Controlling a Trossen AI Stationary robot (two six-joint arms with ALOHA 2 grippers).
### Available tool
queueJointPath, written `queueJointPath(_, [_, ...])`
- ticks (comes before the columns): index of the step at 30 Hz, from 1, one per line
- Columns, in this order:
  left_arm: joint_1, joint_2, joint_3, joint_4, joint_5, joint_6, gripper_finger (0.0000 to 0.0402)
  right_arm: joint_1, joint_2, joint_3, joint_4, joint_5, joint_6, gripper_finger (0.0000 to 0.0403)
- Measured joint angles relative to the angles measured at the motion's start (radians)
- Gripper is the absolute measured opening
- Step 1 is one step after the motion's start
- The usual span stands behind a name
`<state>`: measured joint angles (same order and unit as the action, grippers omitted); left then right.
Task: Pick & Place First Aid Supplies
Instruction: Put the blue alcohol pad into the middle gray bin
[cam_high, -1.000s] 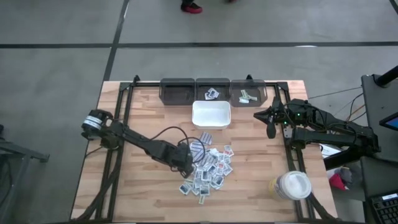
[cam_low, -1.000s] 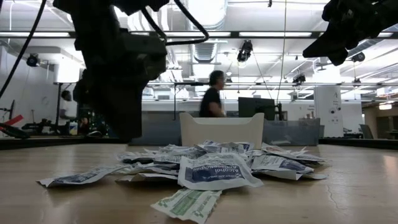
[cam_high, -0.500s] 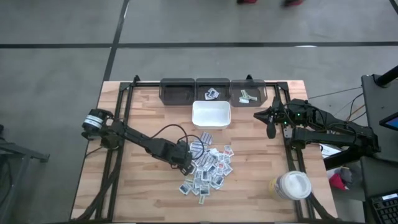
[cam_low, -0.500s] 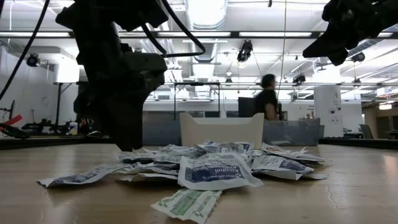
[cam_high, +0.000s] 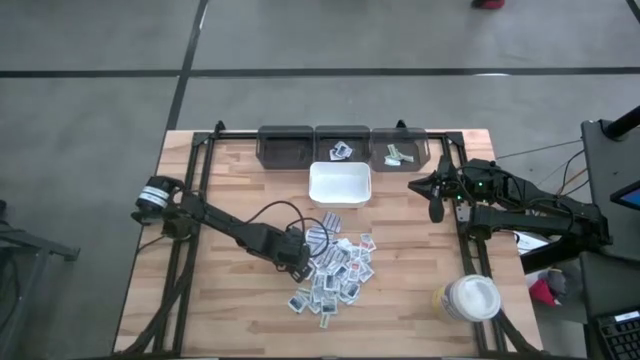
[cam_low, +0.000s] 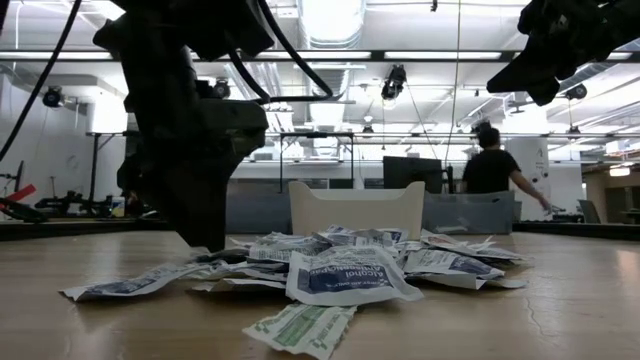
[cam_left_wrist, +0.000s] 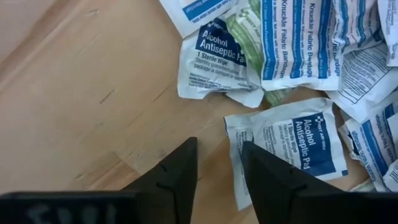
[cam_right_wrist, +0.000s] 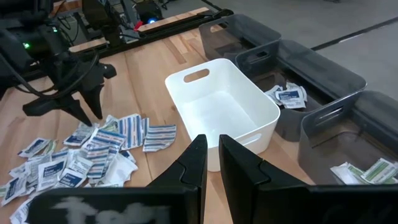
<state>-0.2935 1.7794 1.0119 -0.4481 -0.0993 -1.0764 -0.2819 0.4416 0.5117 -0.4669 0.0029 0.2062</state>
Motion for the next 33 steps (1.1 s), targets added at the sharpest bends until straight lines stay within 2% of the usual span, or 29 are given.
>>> queueJointPath(3, [0.000, -0.002, 0.000, -0.004, 0.000, 0.000, 0.0109, 0.000, 0.000, 0.000, 0.000, 0.000, 0.000, 0.0038])
queueJointPath(9, [0.001, -0.001, -0.002, -0.007, -0.008, 0.000, 0.0024, 0.000, 0.000, 0.000, 0.000, 0.000, 0.000, 0.0038])
queueJointPath(11, [0.001, -0.003, -0.002, -0.004, -0.011, 0.000, 0.0007, 0.000, 0.000, 0.000, 0.000, 0.000, 0.000, 0.0038])
queueJointPath(33, [-0.001, -0.063, 0.023, -0.084, -0.052, 0.024, 0.0000, 0.000, 0.000, 0.000, 0.000, 0.000, 0.000, 0.0038])
